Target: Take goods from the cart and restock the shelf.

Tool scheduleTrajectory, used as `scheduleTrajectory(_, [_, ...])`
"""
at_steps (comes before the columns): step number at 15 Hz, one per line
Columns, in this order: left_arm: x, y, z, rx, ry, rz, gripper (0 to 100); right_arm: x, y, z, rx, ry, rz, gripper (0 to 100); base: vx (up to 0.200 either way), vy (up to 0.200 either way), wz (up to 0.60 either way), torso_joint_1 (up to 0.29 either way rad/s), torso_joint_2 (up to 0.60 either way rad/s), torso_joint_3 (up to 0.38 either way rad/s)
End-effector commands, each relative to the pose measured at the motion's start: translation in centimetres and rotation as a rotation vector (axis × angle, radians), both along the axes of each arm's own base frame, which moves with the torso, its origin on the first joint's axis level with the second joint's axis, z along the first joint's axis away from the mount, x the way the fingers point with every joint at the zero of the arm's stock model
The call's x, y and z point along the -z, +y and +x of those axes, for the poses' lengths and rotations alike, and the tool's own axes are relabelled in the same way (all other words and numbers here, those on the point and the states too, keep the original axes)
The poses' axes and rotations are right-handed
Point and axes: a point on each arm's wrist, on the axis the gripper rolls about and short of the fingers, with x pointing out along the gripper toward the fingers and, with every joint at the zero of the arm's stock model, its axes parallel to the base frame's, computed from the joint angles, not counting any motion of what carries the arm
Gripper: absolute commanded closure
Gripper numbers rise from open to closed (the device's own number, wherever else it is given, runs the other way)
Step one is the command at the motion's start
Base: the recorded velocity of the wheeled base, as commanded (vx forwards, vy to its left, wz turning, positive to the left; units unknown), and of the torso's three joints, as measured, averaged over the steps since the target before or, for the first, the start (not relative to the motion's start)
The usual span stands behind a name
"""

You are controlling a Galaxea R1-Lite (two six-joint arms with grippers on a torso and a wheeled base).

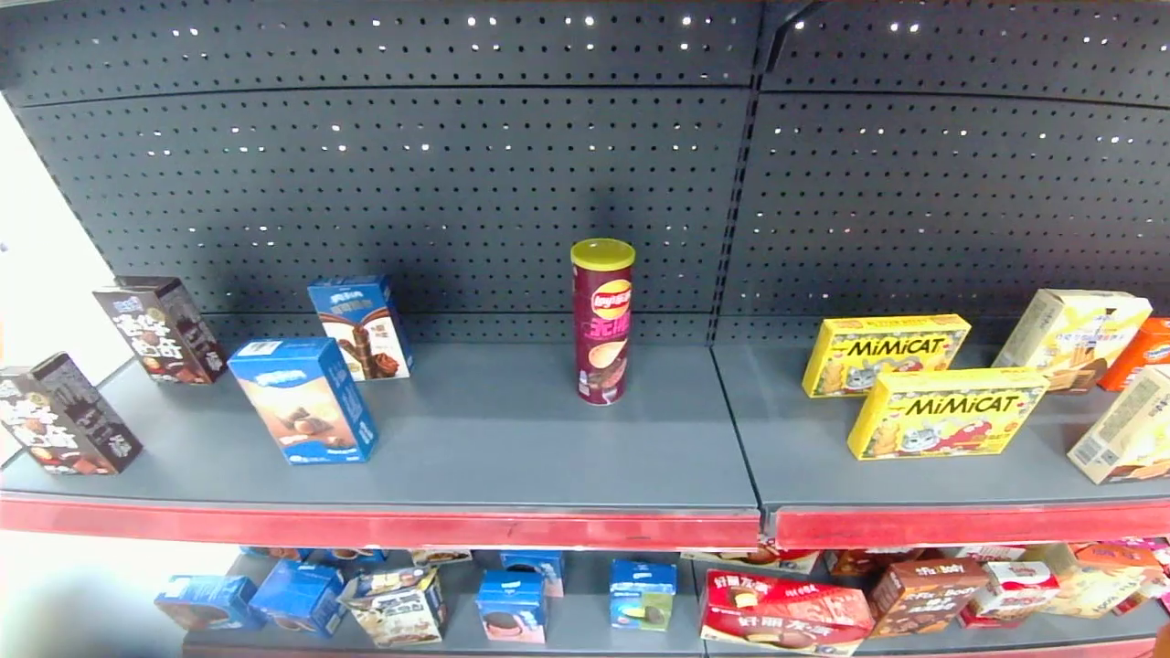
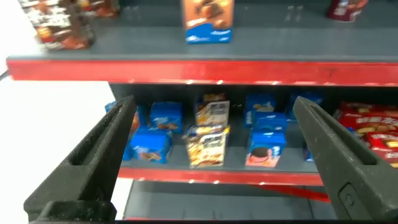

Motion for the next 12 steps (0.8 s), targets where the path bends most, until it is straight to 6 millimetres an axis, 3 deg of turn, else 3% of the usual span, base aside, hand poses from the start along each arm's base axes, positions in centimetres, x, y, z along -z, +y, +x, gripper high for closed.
scheduleTrajectory(1, [0.0,0.0,0.0,-0.001,0.0,0.0,0,-0.03,0.0,0.0,0.0,-0.001,-0.001,100,0.0,0.0,0.0,0.0,0.0,0.0])
scheduleTrajectory(3, [0.0,0.0,0.0,-0.003,0.0,-0.002,0,-0.02,0.0,0.03,0.0,0.001,0.0,100,0.0,0.0,0.0,0.0,0.0,0.0])
scheduleTrajectory(8, [0.0,0.0,0.0,-0.003,0.0,-0.005,0,0.02,0.0,0.01,0.0,0.001,0.0,100,0.2,0.0,0.0,-0.002,0.0,0.0])
scheduleTrajectory(12, [0.0,0.01,0.0,-0.004,0.0,-0.005,0,0.15,0.0,0.02,0.0,0.005,0.0,100,0.0,0.0,0.0,0.0,0.0,0.0])
